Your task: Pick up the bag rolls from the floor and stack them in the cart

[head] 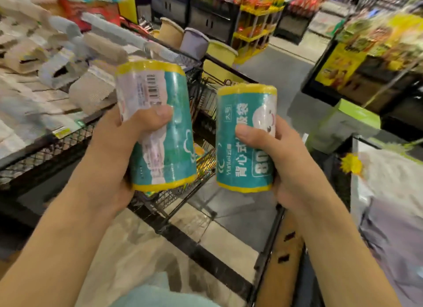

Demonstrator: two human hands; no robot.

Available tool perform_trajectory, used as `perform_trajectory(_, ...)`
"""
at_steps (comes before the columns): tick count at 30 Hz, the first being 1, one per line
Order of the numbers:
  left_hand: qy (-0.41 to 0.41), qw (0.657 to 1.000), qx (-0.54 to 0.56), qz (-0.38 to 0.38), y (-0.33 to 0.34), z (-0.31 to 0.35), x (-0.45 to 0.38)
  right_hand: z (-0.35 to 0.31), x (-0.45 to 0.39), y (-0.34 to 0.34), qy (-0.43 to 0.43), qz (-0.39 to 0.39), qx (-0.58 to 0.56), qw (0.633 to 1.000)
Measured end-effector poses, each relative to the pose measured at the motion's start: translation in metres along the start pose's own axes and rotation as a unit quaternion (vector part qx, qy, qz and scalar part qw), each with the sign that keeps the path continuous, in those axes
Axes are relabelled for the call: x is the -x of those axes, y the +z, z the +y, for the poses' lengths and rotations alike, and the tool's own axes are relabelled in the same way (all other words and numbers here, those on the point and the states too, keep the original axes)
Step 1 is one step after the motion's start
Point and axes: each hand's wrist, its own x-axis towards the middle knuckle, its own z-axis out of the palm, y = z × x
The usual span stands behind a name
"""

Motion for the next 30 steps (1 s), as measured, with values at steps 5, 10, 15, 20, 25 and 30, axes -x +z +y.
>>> perform_trajectory(5,-0.006,1.0,-0.009,-0.022,0.04,-0.025,-0.07,0.0,-0.063,-0.037,0.007,0.014,-0.012,1.0)
perform_trajectory(10,-0.018,0.998,0.057,-0.024,0.062,-0.052,-0.142,0.003,-0.142,-0.06,0.033,0.01,-0.004,0.999)
perform_trajectory(15,-0.021,0.998,0.056,0.01,0.065,-0.07,-0.203,-0.002,-0.22,-0.073,0.048,-0.011,-0.002,0.999)
perform_trajectory(20,-0.049,0.992,0.063,0.097,0.057,-0.086,-0.243,0.003,-0.298,-0.076,0.067,-0.072,0.005,0.995)
perform_trajectory(25,-0.06,0.972,0.061,0.217,0.048,-0.104,-0.275,0.023,-0.38,-0.069,0.099,-0.165,0.027,0.981)
perform_trajectory(30,-0.058,0.927,0.052,0.368,0.053,-0.122,-0.299,0.045,-0.452,-0.057,0.142,-0.283,0.047,0.947)
